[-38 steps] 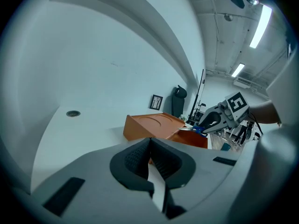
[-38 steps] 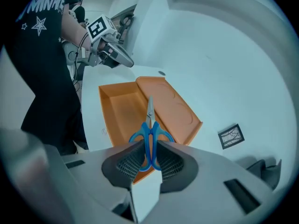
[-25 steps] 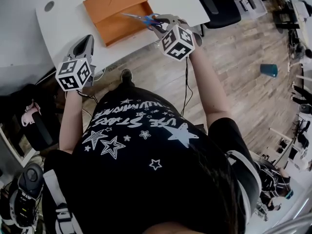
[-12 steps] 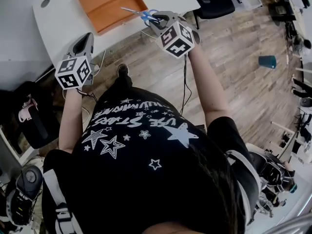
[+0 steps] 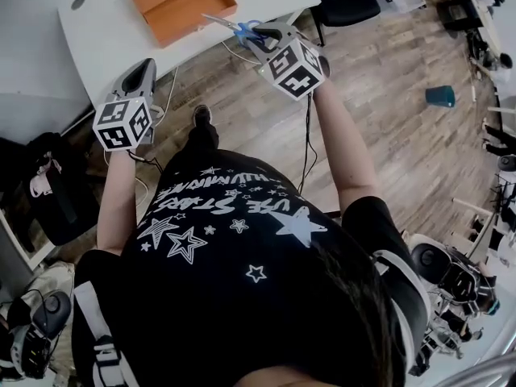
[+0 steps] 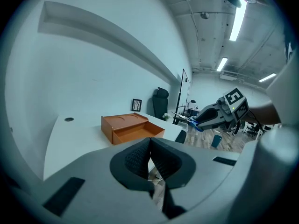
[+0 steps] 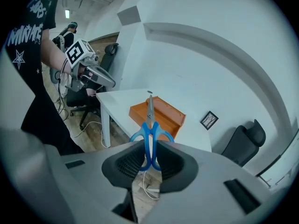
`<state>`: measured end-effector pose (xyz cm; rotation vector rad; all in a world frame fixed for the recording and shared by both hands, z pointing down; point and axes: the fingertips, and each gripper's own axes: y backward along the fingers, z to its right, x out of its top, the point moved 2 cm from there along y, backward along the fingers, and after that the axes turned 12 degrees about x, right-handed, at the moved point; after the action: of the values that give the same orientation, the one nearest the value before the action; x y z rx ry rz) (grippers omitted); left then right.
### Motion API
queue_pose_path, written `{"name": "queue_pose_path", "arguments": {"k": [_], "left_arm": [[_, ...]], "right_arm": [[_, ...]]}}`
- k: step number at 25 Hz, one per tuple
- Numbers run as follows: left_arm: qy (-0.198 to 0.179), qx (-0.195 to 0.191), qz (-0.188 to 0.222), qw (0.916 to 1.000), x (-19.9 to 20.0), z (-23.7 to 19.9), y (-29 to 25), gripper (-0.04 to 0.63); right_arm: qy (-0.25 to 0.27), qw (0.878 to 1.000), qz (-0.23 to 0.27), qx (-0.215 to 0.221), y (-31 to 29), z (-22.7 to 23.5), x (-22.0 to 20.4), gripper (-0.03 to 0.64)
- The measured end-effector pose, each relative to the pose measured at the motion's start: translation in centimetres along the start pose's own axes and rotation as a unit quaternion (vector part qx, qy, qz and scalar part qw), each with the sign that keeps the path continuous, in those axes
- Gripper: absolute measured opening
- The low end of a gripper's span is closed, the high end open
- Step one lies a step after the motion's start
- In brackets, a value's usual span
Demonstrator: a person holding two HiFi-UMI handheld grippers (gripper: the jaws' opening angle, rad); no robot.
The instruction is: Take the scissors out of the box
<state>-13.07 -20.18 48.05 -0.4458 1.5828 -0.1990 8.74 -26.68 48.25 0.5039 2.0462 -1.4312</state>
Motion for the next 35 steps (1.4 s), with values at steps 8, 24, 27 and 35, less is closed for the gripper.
{"name": "queue_pose_path", "arguments": {"k": [8,24,27,35], "left_arm": [[0.002,0.004,-0.001,1.0000,-1.8,0.7,4.0,0.018],[0.007,0.002,-0.006,1.0000,-3.6,2.4,9.4,0.018],[0.008,0.000,-0.006,1.0000,-3.8,3.1,10.2,0.018],[0.021,0.001,-0.005,0.9998,-4.7,4.3,11.8,0.018]], "right_arm": [[-0.008,1.000,0.019,-0.001,1.6,-3.9,0.2,0.104],[0.000,1.000,0.016,0.007,4.2,-9.4,0.3,0.104],[-0.006,1.000,0.016,0.006,5.0,-10.2,-0.2,0.104],[-0.006,1.000,0.013,0.009,5.8,-12.1,-1.2,0.104]]}}
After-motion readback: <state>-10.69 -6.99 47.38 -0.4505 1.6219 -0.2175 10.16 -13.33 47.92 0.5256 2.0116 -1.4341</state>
